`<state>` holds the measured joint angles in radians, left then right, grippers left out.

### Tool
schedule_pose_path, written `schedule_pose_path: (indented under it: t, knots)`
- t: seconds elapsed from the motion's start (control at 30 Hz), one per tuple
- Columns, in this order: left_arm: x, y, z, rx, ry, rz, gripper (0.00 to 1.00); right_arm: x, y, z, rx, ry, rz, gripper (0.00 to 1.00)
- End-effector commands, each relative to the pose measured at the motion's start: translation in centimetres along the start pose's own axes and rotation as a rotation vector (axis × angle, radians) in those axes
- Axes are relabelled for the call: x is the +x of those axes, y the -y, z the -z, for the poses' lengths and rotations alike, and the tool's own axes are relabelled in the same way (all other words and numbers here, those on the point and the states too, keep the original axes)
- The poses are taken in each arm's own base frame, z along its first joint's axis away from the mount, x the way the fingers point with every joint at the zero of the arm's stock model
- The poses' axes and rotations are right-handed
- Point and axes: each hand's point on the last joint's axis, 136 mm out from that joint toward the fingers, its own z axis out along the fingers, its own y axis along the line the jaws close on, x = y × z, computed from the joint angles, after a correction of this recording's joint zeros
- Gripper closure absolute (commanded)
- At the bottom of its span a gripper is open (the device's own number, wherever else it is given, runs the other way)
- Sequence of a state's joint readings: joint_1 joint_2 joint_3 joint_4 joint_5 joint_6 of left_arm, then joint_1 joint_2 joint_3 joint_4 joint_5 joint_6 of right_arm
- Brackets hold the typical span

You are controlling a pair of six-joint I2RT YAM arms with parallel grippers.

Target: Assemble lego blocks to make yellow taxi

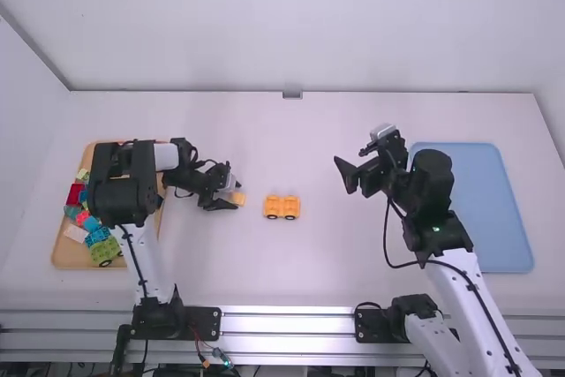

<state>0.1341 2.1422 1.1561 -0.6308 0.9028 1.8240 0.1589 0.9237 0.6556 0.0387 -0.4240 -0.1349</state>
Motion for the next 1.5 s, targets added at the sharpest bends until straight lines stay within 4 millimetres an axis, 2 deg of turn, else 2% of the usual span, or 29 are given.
schedule_pose_path:
  t: [0.0,0.2,0.3,0.53,0.67,0.8,0.97,1.13,1.27,1.3,1.37,1.4,1.47]
  knots:
    - [0.4,1.0,-0.6,0.023,0.003,0.026,0.34,-2.0,0.0,0.5,0.004,0.041,0.016,0.01]
    - [0.7,1.2,-0.6,0.014,0.006,0.022,0.45,-2.0,0.0,0.5,0.004,0.041,0.016,0.01]
    - [0.5,1.2,-0.7,0.021,0.007,0.021,0.57,-2.0,0.0,0.5,0.004,0.042,0.016,0.01]
    - [-0.1,1.1,-0.7,0.014,0.041,0.023,0.67,-2.0,0.0,0.5,0.004,0.041,0.015,0.01]
    - [-1.6,0.8,-0.3,-0.007,0.107,0.03,0.69,-1.9,0.1,0.5,0.005,0.04,0.015,0.01]
    - [-4.1,0.6,1.0,-0.028,0.173,0.054,0.72,-1.3,0.1,0.5,0.004,0.017,0.049,0.01]
    - [-6.4,0.9,1.9,-0.032,0.194,0.022,0.77,1.0,-0.1,-0.5,-0.023,-0.062,0.125,0.01]
    - [-7.9,1.4,1.3,-0.007,0.204,-0.006,0.77,3.4,-0.7,-2.3,-0.12,-0.087,0.113,0.01]
    - [-8.8,1.9,0.3,0.015,0.203,-0.014,0.8,6.0,-3.1,-3.6,-0.329,-0.08,0.197,0.01]
    - [-9.2,2.0,-0.4,0.026,0.197,-0.001,0.8,7.3,-4.4,-3.9,-0.44,-0.066,0.236,0.01]
    - [-9.4,2.3,-1.2,0.034,0.185,0.024,0.81,8.8,-5.3,-4.1,-0.539,-0.052,0.275,0.01]
    - [-9.4,2.3,-1.2,0.034,0.185,0.024,0.81,8.8,-5.3,-4.1,-0.539,-0.052,0.275,0.01]
    - [-9.6,2.3,-2.4,0.033,0.157,0.039,0.82,10.8,-6.0,-4.6,-0.615,-0.051,0.308,0.01]
